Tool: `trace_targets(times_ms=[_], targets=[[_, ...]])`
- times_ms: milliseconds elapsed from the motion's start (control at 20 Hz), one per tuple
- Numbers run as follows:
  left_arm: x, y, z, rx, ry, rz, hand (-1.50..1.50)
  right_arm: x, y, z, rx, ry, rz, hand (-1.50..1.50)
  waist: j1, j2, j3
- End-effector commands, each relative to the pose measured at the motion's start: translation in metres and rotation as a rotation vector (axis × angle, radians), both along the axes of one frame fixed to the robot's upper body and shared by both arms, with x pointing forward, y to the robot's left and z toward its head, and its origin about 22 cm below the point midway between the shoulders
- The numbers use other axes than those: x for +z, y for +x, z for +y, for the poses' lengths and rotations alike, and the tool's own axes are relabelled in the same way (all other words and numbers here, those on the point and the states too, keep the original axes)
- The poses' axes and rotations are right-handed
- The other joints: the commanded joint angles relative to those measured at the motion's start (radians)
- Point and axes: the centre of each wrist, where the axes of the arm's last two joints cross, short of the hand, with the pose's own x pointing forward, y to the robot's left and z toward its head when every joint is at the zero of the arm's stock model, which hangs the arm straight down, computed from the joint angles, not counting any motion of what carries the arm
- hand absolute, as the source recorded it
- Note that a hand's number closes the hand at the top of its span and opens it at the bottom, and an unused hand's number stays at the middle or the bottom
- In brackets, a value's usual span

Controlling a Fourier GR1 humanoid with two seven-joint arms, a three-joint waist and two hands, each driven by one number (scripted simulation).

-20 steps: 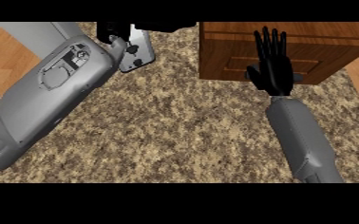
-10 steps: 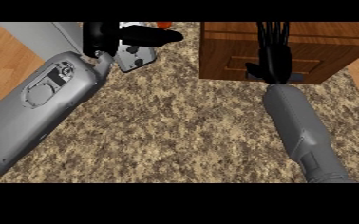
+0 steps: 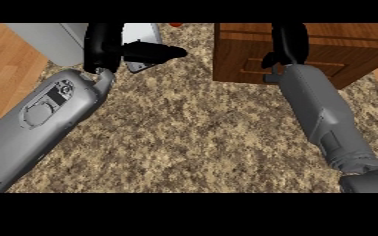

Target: Pick up the can, place it into the drawer and close the drawer

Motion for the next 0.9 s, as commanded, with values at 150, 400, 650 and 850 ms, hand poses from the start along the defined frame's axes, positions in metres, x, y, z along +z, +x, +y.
trace_targets(times_ms=[150,400,650,850], targets=[[-0.013,-0.010,0.008,-0.013,-0.003,-0.003,-1.50,0.027,0.014,0.015,-0.007,0.078,-0.031,-1.50,0.034,0.014,0.003],[-0.010,-0.010,0.012,-0.005,0.006,-0.009,-1.50,0.036,0.017,0.024,0.104,0.195,-0.036,-1.50,0.023,0.011,0.006],[-0.022,-0.014,0.019,-0.002,-0.001,-0.002,-1.50,0.036,0.016,0.039,0.158,0.388,-0.082,-1.50,0.017,0.011,0.007],[-0.021,-0.018,0.024,0.002,0.003,-0.009,-1.50,0.053,0.021,0.043,0.208,0.519,-0.083,-1.50,0.012,0.002,0.005]])
